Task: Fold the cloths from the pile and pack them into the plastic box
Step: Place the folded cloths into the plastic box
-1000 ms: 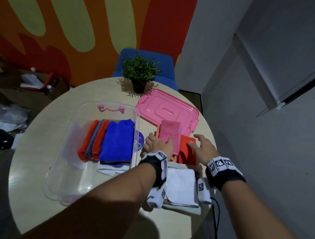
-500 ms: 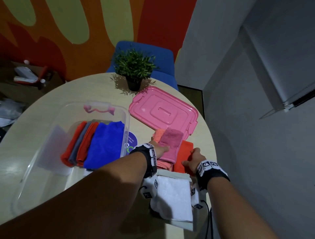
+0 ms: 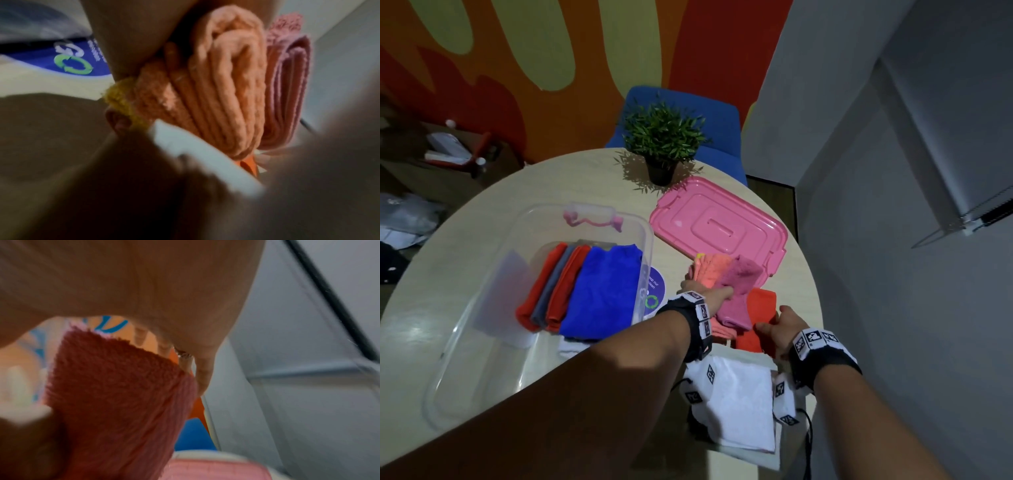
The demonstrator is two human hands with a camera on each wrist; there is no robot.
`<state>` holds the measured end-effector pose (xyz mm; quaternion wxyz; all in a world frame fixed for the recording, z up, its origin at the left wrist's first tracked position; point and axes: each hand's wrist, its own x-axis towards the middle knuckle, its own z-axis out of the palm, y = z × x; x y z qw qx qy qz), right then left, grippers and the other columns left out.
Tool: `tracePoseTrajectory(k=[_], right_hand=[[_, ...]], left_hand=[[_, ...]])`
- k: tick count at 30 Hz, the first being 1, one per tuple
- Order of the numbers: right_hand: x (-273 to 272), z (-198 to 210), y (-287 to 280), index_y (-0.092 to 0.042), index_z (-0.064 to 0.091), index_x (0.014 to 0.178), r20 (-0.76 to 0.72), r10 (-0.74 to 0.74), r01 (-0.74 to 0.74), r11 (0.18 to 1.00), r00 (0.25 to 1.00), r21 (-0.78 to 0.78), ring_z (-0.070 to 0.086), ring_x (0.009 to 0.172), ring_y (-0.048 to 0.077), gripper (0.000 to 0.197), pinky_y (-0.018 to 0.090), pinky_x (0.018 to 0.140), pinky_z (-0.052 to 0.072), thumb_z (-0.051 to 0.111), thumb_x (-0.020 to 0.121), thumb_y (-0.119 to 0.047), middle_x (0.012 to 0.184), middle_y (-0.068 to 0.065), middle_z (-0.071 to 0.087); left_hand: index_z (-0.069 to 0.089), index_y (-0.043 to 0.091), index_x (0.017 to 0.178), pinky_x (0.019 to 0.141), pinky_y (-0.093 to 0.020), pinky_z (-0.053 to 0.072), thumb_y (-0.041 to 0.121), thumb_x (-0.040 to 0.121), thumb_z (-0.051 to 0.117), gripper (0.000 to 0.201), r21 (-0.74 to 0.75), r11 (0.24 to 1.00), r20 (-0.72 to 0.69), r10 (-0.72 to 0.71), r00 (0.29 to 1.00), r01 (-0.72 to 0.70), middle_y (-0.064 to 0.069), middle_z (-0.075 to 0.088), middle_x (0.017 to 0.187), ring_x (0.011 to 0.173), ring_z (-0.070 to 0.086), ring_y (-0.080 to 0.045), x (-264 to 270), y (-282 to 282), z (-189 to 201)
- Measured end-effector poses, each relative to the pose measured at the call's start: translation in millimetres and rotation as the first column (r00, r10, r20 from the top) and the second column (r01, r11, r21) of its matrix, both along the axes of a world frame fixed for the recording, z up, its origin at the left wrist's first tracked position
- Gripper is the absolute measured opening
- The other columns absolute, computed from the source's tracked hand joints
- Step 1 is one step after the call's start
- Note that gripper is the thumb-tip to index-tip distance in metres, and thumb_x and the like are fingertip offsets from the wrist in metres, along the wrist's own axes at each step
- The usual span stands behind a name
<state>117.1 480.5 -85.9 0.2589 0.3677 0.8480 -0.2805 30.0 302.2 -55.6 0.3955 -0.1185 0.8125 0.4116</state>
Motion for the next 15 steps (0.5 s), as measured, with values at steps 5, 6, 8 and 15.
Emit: tracePoseTrajectory(k=[5,6,8,15], right_hand=[[-10.6,62.1,-4.7,-0.011,0.044,0.144,-0.277,-0.003,0.049,0.986,0.961,0.160,0.049,0.131,0.032,0.063,0.039,0.107,0.038,0.036,0.100,-0.056,0.144,0.017,0.051],[-13.6,82.2,-10.0,-0.014,0.045,0.144,-0.407,-0.010,0.069,0.989,0.913,0.131,0.049,0.130,0.029,0.066,0.038,0.106,0.038,0.036,0.098,-0.061,0.145,0.014,0.051],[-17.0,128.1,-24.8,-0.021,0.041,0.147,-0.643,-0.048,0.023,0.999,0.764,-0.047,0.049,0.129,0.020,0.078,0.030,0.101,0.037,0.050,0.086,-0.070,0.147,0.004,0.048],[-26.5,218.9,-86.8,-0.030,0.022,0.154,-0.551,0.543,-0.520,0.826,0.634,0.216,0.029,0.142,0.009,0.135,0.023,0.115,0.022,0.098,0.043,-0.041,0.159,-0.003,0.026]], left_hand=[[0.024,0.014,0.142,0.093,-0.044,0.053,0.041,0.067,0.077,0.096,0.079,0.996,-0.185,0.059,0.981,-0.045,-0.017,0.056,0.125,0.106,0.059,-0.037,-9.1,0.2,32.5],[0.020,0.016,0.147,0.093,-0.041,0.053,0.039,0.069,0.078,0.100,0.093,0.996,-0.215,0.029,0.976,-0.010,-0.016,0.055,0.129,0.108,0.059,-0.035,-11.3,-1.7,40.3],[0.018,0.021,0.152,0.088,-0.035,0.053,0.039,0.071,0.079,0.104,0.122,0.989,-0.275,-0.046,0.960,0.083,-0.011,0.056,0.127,0.100,0.062,-0.028,-15.3,-6.6,58.5],[0.039,0.020,0.143,0.092,-0.032,0.049,0.039,0.055,0.090,0.103,-0.050,0.798,-0.580,-0.513,0.633,0.601,-0.005,0.062,0.129,0.115,0.060,-0.025,-21.4,-63.8,141.3]])
